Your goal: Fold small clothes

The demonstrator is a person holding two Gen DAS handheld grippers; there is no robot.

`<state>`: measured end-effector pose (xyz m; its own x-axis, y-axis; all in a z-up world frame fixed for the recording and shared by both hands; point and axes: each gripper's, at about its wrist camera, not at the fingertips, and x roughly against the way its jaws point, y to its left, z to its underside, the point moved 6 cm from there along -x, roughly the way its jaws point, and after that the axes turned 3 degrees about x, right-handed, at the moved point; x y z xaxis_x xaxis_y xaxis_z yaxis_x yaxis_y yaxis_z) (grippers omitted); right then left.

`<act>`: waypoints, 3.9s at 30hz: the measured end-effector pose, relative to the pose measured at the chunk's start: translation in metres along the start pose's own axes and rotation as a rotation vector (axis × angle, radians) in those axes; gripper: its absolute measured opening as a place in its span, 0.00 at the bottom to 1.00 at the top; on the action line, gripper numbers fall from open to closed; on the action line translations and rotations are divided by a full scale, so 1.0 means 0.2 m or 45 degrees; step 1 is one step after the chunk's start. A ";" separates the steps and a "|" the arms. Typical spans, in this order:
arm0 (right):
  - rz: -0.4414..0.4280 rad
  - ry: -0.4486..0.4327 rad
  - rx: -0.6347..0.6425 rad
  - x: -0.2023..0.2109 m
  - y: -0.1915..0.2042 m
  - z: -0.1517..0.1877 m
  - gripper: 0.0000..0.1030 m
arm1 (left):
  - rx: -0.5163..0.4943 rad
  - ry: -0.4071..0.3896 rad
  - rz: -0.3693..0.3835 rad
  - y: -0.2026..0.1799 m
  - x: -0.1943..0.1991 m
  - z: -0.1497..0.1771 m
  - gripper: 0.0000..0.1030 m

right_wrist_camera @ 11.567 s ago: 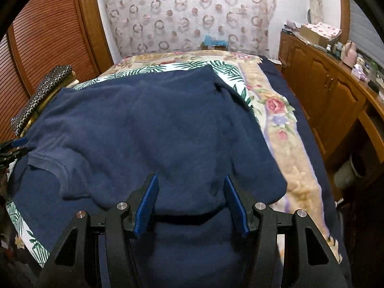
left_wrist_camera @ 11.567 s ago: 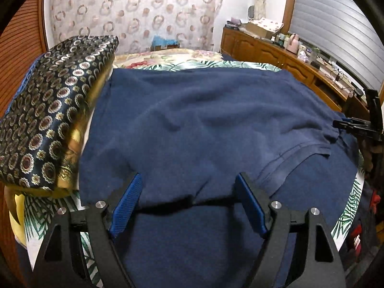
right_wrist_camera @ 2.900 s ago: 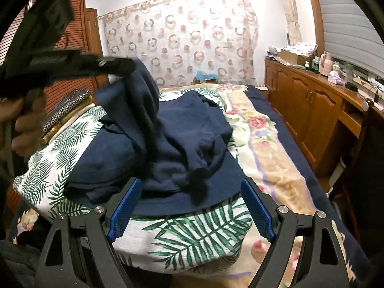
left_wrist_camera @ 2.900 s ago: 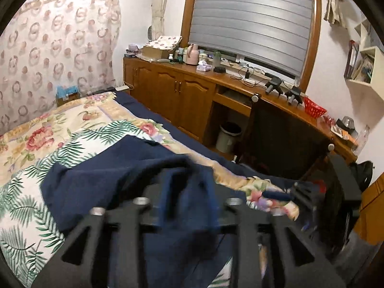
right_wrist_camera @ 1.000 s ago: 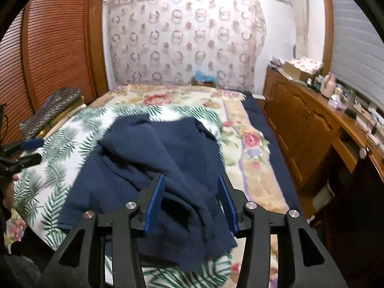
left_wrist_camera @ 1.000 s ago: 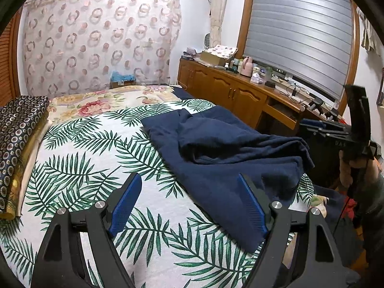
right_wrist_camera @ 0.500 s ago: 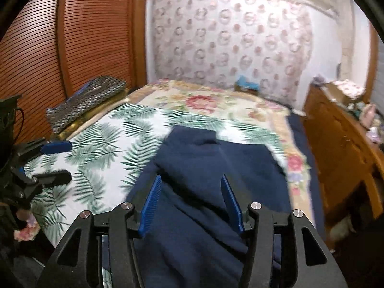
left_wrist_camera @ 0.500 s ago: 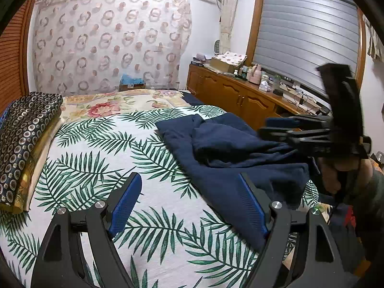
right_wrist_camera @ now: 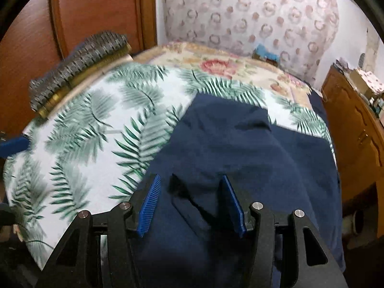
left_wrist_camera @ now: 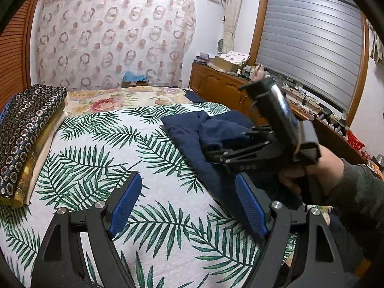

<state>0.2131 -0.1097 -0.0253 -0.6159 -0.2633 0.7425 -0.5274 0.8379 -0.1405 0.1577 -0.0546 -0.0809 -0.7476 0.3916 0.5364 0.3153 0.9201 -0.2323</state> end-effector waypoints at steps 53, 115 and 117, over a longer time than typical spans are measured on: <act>0.221 -0.192 -0.284 0.72 -0.60 0.59 0.51 | -0.103 0.141 0.149 -0.30 -0.14 0.16 0.79; 0.051 -0.242 -0.676 0.71 -0.61 0.80 0.61 | -0.118 0.380 0.228 -0.42 -0.15 0.42 0.08; 0.069 -0.242 -0.650 0.70 -0.59 0.80 0.59 | -0.118 0.381 0.229 -0.42 -0.15 0.42 0.09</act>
<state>0.0946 -0.3226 -0.0094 -0.7543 -0.2557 0.6047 -0.1702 0.9657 0.1960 0.1047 -0.1434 -0.1448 -0.4757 0.5187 0.7104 0.4881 0.8276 -0.2774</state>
